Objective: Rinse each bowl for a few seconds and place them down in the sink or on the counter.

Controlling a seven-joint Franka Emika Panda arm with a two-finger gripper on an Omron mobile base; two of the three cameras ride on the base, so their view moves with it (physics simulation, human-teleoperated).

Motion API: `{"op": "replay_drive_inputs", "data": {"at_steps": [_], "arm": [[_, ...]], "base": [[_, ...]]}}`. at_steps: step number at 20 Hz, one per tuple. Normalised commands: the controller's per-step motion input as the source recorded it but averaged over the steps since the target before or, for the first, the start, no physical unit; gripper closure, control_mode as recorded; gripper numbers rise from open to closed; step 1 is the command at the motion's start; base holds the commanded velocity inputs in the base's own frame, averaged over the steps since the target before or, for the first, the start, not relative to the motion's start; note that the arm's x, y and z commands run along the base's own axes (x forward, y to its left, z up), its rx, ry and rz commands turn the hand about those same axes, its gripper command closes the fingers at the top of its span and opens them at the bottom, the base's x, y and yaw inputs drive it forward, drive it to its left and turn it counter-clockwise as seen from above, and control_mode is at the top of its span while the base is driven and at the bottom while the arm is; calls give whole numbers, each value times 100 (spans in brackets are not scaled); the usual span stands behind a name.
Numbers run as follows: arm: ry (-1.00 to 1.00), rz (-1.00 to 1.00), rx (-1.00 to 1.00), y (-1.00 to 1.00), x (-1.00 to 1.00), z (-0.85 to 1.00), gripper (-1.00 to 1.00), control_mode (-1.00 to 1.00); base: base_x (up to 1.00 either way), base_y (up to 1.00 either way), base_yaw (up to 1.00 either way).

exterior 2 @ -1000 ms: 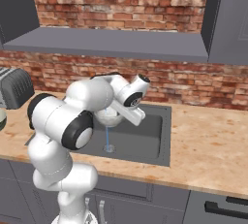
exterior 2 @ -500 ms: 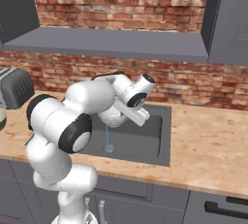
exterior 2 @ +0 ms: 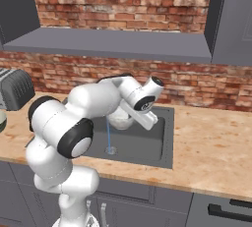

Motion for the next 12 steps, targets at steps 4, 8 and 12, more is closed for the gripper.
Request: {"op": "replay_drive_inputs", "data": {"at_steps": [4,8,12], "arm": [[-1,-11,-1,-18,-2,8,100,-100],[0,-15,-2,-16,0,5,100,-100],[0,-18,-2,-14,0,1,100,-100]], "base": [[0,0,0],[0,0,0],[0,0,0]]}}
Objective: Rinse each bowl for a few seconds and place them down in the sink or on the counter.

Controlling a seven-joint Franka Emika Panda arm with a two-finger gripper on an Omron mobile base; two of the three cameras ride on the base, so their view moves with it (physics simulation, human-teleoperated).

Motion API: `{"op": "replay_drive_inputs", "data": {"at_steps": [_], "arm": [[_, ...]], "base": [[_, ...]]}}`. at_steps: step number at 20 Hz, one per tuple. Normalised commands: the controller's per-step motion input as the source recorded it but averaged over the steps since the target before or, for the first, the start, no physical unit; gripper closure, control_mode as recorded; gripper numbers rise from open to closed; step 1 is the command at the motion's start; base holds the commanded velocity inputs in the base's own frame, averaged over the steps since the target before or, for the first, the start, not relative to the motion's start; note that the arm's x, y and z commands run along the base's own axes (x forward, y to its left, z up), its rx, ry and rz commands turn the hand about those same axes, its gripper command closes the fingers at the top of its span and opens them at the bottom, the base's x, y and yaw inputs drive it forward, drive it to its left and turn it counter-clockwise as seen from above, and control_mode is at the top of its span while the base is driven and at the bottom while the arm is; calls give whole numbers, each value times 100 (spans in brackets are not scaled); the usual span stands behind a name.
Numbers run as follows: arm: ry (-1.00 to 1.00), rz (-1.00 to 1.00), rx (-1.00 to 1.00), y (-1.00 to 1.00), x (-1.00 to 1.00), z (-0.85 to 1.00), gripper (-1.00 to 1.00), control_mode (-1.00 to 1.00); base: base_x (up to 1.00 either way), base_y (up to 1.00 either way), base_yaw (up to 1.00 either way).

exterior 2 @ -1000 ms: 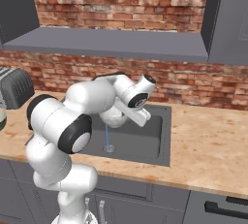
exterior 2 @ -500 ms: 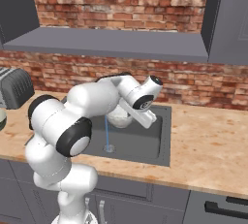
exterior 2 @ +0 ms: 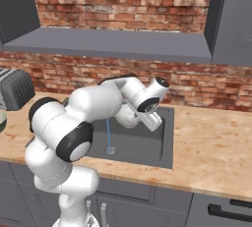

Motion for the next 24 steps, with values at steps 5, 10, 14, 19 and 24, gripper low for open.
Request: {"op": "replay_drive_inputs", "data": {"at_steps": [5,10,14,19,24], "arm": [[0,-20,-2,-7,0,0,100,-100],[-2,-19,-5,-7,-4,1,100,-100],[-1,-20,-6,-3,-1,0,100,-100],[0,-20,-5,-4,0,0,100,-100],[0,-20,-5,-4,0,0,100,-100]], "base": [[0,0,0],[0,0,0],[0,0,0],[0,0,0],[0,0,0]]}}
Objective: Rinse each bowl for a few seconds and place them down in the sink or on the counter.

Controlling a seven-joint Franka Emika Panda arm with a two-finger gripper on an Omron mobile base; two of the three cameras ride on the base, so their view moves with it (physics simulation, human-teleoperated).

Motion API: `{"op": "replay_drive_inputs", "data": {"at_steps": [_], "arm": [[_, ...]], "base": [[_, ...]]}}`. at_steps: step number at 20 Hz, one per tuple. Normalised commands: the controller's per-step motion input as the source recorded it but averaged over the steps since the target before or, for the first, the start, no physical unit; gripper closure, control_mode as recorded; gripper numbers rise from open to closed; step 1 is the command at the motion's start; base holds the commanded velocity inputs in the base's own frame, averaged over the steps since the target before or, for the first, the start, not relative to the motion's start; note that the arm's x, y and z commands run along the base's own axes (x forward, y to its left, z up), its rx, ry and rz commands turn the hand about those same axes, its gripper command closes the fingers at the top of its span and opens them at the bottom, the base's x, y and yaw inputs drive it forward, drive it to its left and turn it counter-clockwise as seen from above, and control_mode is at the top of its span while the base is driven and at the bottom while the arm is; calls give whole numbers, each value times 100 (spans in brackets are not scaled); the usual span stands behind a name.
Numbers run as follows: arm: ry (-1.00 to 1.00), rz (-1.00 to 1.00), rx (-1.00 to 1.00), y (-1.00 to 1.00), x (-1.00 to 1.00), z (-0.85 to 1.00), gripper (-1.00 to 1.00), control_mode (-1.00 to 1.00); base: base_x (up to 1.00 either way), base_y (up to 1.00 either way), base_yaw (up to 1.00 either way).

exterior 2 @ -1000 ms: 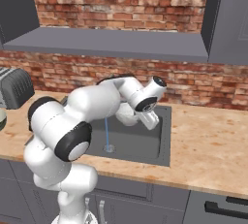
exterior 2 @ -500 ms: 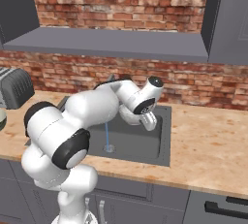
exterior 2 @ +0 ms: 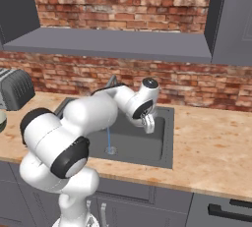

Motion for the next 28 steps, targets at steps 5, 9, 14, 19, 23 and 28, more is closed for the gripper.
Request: {"op": "replay_drive_inputs", "data": {"at_steps": [5,9,14,19,23,28], "arm": [[0,-18,-3,-13,-1,2,100,-100],[0,-18,-2,-16,-1,5,100,-100],[0,-18,-2,-13,0,3,100,-100],[0,-17,-2,-16,0,5,100,-100],[0,-16,-2,-21,-1,5,100,-100],[0,-13,-1,-27,-7,4,100,-100]], "base": [[0,0,0],[0,0,0],[0,0,0],[0,0,0],[0,0,0],[0,0,0]]}}
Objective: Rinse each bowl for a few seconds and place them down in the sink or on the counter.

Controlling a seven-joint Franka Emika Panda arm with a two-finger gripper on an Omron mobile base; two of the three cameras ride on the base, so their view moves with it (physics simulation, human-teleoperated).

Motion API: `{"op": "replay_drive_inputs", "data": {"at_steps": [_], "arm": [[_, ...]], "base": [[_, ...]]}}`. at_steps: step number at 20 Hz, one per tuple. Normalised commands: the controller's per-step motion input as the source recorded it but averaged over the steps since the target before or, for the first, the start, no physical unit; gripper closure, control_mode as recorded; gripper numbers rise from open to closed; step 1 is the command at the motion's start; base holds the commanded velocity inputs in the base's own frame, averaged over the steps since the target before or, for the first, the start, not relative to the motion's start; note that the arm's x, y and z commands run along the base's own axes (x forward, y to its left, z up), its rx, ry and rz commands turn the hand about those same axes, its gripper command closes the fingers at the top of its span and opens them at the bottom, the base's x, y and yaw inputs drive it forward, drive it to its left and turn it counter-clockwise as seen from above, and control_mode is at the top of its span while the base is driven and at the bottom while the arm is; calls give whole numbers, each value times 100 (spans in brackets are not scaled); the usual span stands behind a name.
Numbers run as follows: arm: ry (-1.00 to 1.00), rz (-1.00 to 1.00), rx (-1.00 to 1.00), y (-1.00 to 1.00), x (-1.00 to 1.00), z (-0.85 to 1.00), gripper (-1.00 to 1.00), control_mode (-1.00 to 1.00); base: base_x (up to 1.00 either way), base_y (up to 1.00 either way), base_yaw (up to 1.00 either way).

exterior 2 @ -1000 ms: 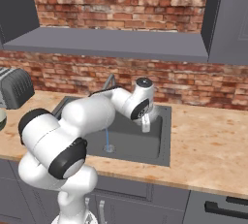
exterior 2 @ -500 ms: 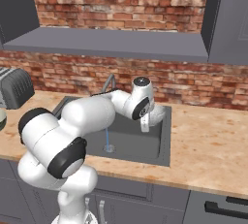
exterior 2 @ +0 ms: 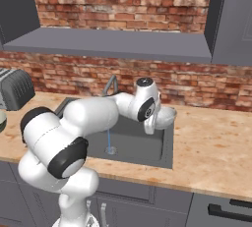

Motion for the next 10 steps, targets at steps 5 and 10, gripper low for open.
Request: {"op": "replay_drive_inputs", "data": {"at_steps": [5,10], "arm": [[0,-11,-1,-31,-10,2,100,-100],[0,-12,-1,-31,-9,0,100,-100]], "base": [[0,0,0],[0,0,0]]}}
